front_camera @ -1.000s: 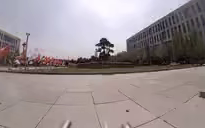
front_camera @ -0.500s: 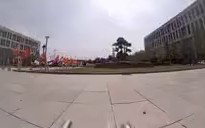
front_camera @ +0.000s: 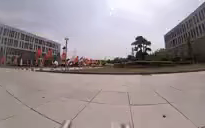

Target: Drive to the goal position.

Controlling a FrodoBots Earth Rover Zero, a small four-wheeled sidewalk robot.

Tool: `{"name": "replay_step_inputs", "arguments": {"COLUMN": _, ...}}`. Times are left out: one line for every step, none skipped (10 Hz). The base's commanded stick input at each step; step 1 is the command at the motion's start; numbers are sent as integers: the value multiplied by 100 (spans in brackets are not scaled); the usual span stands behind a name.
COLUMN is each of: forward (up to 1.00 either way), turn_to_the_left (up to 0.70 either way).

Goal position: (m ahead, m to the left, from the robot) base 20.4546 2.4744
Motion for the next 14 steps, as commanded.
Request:
{"name": "replay_step_inputs", "arguments": {"forward": 0, "turn_to_the_left": 100}}
{"name": "replay_step_inputs", "arguments": {"forward": 0, "turn_to_the_left": 100}}
{"name": "replay_step_inputs", "arguments": {"forward": 0, "turn_to_the_left": 100}}
{"name": "replay_step_inputs", "arguments": {"forward": 0, "turn_to_the_left": 100}}
{"name": "replay_step_inputs", "arguments": {"forward": 0, "turn_to_the_left": 100}}
{"name": "replay_step_inputs", "arguments": {"forward": 0, "turn_to_the_left": 100}}
{"name": "replay_step_inputs", "arguments": {"forward": 0, "turn_to_the_left": 100}}
{"name": "replay_step_inputs", "arguments": {"forward": 0, "turn_to_the_left": 100}}
{"name": "replay_step_inputs", "arguments": {"forward": 0, "turn_to_the_left": 100}}
{"name": "replay_step_inputs", "arguments": {"forward": 0, "turn_to_the_left": 100}}
{"name": "replay_step_inputs", "arguments": {"forward": 0, "turn_to_the_left": 100}}
{"name": "replay_step_inputs", "arguments": {"forward": 0, "turn_to_the_left": 100}}
{"name": "replay_step_inputs", "arguments": {"forward": 0, "turn_to_the_left": 100}}
{"name": "replay_step_inputs", "arguments": {"forward": 0, "turn_to_the_left": 100}}
